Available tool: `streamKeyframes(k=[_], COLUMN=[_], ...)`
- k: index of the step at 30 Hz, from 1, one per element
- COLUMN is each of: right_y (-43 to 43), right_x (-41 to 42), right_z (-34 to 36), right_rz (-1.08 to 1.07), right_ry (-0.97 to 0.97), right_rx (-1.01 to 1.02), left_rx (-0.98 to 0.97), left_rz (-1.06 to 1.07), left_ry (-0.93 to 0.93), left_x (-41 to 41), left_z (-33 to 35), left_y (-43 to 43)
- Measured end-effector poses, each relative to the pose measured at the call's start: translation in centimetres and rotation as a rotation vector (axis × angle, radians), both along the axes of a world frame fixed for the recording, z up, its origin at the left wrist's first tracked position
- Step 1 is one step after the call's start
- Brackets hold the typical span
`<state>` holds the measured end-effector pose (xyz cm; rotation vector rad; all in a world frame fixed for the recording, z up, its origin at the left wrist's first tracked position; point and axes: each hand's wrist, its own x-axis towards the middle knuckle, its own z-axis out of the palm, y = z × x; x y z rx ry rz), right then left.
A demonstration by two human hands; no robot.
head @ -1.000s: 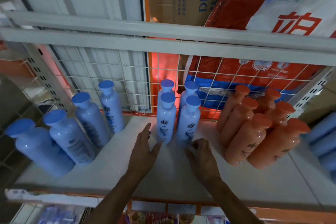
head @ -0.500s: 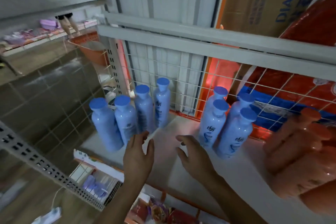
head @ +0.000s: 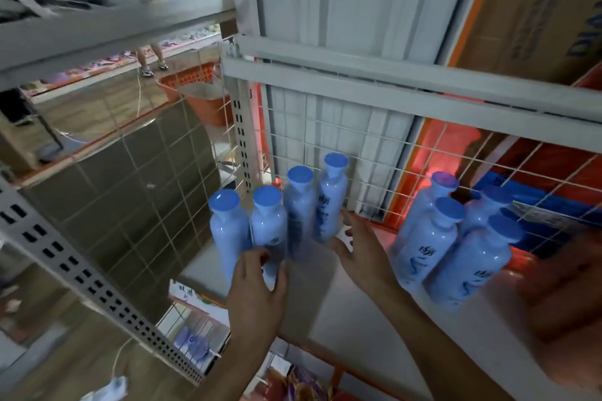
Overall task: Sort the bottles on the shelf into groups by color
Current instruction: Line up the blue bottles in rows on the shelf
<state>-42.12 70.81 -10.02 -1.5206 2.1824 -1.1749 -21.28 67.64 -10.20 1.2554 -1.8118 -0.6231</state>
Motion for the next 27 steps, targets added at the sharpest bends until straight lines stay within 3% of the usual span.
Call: streamKeyframes(k=[4,9,13,18,27], right_y=[0.2,0.3,-0.9,-1.7,-1.9], right_x=[1.2,5.2,7.7,10.1,12.3], right_z=[0.0,-0.4,-0.7,-0.4,-0.2], right_rz=[-0.047,0.178,0.187,0.133,-0.009], right_ry=[0.034,0.075,0.002,-0.126,-0.32], right_rx=[-0.008,0.023,0.017,-0.045,-0.103], left_rx=[0.037,0.011,0.055,0.202,0.319], left_rz=[-0.011,0.038,0.11,-0.051,-0.192], left_ry=[0.071,0.141,0.147,0.225,0.151], left_x=[0.3,2.1,3.6,4.4,6.0], left_z=[-0.2,-1.0,-0.3,0.5,0.8], left_y=[0.3,0.4,-1.8,-4.4,-6.6])
